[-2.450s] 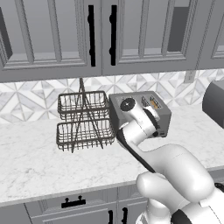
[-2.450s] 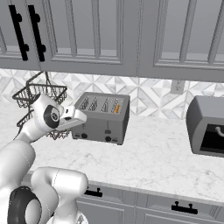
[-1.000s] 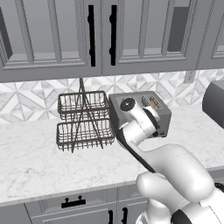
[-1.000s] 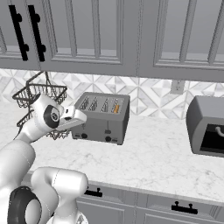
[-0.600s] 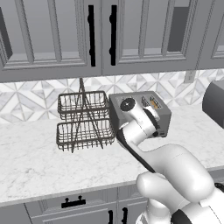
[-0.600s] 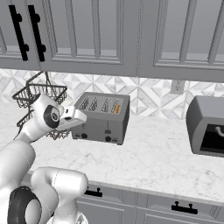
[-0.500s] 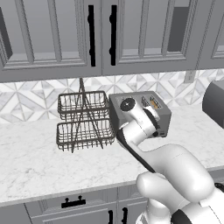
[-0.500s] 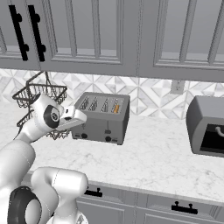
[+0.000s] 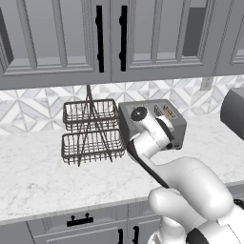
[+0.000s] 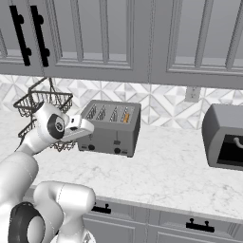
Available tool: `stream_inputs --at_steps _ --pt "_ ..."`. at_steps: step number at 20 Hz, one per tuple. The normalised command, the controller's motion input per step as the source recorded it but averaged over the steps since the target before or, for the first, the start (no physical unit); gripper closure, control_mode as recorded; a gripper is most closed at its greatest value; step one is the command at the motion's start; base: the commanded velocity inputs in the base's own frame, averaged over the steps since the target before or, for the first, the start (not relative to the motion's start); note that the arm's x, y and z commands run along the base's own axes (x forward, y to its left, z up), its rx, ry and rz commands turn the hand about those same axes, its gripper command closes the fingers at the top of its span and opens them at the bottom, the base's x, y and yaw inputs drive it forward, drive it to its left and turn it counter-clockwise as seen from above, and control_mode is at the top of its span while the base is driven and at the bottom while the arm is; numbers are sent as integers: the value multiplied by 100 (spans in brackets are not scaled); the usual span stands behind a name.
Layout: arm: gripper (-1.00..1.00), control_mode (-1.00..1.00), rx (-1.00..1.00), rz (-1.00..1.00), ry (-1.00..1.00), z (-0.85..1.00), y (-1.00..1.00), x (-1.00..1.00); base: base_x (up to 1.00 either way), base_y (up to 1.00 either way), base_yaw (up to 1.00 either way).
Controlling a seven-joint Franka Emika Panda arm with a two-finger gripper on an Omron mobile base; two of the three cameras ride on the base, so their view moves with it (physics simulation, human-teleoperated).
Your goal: Start the toaster. Once the lever pops up, take the bread to the plate on the dining counter.
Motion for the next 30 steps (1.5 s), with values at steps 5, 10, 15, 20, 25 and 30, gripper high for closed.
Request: stream_inputs --at_steps 5,10,15,20,25,30 --pt "-100 -100 0 0 0 0 0 0 0 0 0" --pt "-100 -100 0 0 0 0 0 0 0 0 0" --pt "-100 -100 0 0 0 0 0 0 0 0 0" --pt "-100 -100 0 0 0 0 0 0 0 0 0" --pt "-100 -100 0 0 0 0 0 0 0 0 0" --pt "-100 -100 0 0 0 0 0 0 0 0 0"
